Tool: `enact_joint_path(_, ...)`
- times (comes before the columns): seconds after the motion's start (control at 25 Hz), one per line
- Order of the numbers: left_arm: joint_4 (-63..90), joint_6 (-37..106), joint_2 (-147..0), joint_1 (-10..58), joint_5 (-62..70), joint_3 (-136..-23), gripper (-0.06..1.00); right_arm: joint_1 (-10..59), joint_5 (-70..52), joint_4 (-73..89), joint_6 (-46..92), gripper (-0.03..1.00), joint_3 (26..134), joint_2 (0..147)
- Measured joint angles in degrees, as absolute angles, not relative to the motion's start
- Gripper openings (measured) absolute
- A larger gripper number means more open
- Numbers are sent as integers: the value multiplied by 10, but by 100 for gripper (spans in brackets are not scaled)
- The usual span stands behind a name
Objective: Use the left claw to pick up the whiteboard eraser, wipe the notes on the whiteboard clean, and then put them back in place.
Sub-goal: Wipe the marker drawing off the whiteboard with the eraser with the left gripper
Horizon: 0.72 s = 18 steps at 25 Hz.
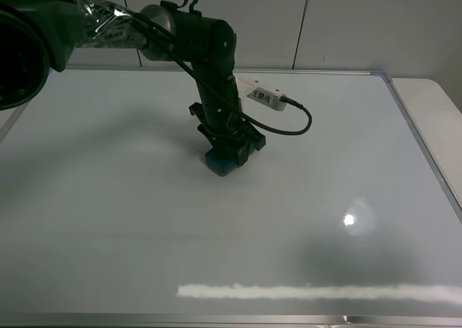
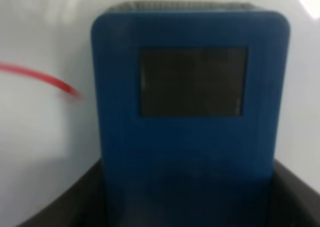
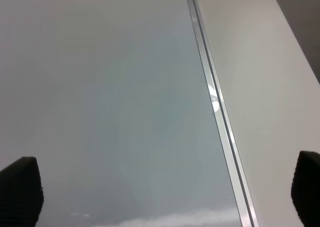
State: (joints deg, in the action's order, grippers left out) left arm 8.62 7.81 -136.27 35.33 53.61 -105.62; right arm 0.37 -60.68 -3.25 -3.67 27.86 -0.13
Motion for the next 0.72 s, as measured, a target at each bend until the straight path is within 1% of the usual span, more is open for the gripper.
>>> enact_joint_path(0.2,63,86,-1381,308,518,-1100,55,4,-607,-32,-37,99,279,-1)
enact_joint_path(0.48,42,88,-1384,246,525,-1109,55,4,-607,-32,-37,99,279,-1)
enact_joint_path(0.72,34,88,-1384,225,553,-1112,55,4,-607,-32,-37,99,279,-1)
